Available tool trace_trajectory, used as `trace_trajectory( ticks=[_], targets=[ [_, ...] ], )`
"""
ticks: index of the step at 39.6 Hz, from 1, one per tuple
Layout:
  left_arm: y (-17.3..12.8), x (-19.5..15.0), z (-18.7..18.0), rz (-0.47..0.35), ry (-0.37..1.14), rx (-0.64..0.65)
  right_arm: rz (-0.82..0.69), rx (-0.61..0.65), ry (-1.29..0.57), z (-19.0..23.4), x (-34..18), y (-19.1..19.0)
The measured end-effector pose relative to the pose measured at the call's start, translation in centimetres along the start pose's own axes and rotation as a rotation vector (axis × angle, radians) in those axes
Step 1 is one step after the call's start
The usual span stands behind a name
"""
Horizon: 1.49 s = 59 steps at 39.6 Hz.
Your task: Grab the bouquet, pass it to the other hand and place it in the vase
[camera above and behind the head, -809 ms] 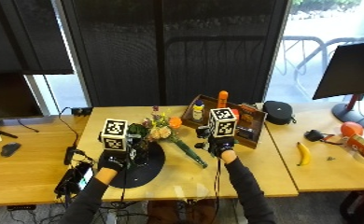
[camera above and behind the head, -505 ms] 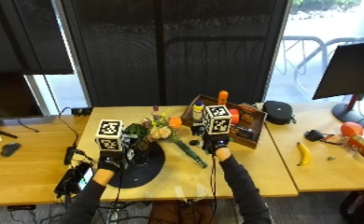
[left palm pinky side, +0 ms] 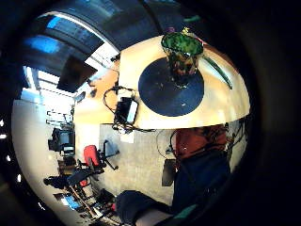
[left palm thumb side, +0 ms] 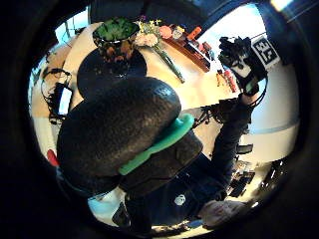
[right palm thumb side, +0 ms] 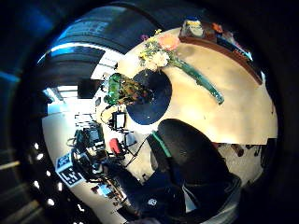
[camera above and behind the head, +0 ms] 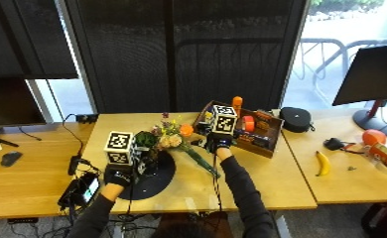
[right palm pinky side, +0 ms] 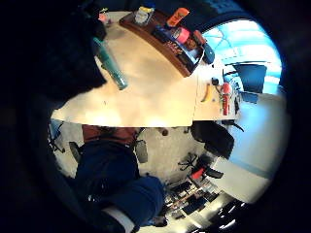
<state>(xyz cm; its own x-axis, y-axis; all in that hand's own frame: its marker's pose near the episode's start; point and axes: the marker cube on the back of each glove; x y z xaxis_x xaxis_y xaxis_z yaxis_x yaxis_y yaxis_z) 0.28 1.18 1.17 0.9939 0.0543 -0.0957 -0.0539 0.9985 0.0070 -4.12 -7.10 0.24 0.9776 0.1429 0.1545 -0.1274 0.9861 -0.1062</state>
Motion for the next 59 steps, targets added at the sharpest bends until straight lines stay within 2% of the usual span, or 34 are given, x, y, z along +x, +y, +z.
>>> trace_trajectory(
  ticks=[5,12,17,22,25,26,30,36,41,50,59],
  targets=[
    [-0.4,0.2,1.0,0.004,0.003,-0.021,0.090,0.010,-0.081,1.3,0.6,-3.0],
    [-0.8,0.6,1.1,0.018,0.011,-0.021,0.220,0.030,-0.092,3.8,1.9,-6.1],
    [-0.4,0.8,0.7,0.029,0.017,-0.033,0.270,-0.012,-0.082,6.9,3.2,-8.4],
    [-0.5,0.8,0.9,0.029,0.020,-0.034,0.327,-0.114,-0.102,11.0,4.8,-10.6],
    [-0.4,0.8,1.3,0.027,0.017,-0.042,0.346,-0.195,-0.121,11.8,4.8,-9.5],
    [-0.4,0.8,1.4,0.027,0.015,-0.045,0.349,-0.191,-0.122,11.7,4.7,-8.8],
    [-0.6,0.7,2.0,0.024,0.011,-0.049,0.364,-0.021,-0.092,11.7,4.9,-8.2],
    [-0.9,0.6,3.0,0.024,0.012,-0.056,0.323,-0.033,-0.115,14.6,4.6,-8.9],
    [-1.1,0.5,3.7,0.024,0.011,-0.069,0.365,-0.024,-0.121,16.7,4.7,-10.0],
    [-1.3,0.3,4.7,0.015,0.012,-0.084,0.425,-0.127,-0.076,20.2,4.6,-10.1],
    [-1.4,0.3,5.4,0.014,0.016,-0.115,0.411,-0.195,-0.046,22.1,3.8,-9.6]
  ],
)
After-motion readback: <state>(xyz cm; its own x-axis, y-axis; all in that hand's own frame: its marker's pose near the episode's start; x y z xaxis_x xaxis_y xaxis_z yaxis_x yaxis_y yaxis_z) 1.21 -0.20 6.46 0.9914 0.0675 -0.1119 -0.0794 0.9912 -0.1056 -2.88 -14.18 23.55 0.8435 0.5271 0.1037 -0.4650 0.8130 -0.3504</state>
